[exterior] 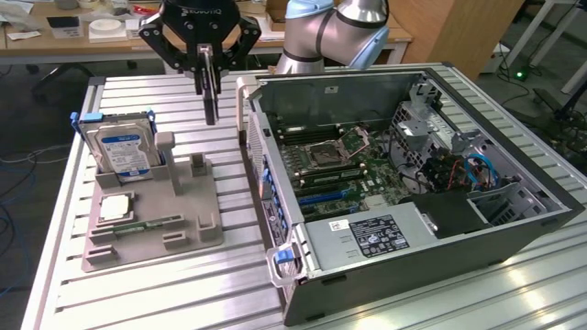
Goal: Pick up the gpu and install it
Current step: 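Pick up the gpu and move the gpu toward the slot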
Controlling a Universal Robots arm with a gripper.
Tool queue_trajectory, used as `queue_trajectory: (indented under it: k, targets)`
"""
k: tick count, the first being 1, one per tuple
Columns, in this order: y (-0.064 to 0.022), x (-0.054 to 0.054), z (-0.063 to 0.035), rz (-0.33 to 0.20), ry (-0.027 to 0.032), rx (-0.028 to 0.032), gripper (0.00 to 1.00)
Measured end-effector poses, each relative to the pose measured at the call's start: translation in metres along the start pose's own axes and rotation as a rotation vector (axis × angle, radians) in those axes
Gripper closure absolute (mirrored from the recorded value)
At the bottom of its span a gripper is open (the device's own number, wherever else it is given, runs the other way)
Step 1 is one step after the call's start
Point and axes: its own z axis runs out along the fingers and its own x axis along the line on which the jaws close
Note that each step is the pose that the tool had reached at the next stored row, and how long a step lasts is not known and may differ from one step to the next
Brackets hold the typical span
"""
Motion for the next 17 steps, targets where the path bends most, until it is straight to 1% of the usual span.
queue_trajectory:
  k: [17]
  targets:
    - [0.0003, -0.011, 0.0000, 0.000, 0.0000, 0.0000, 0.72]
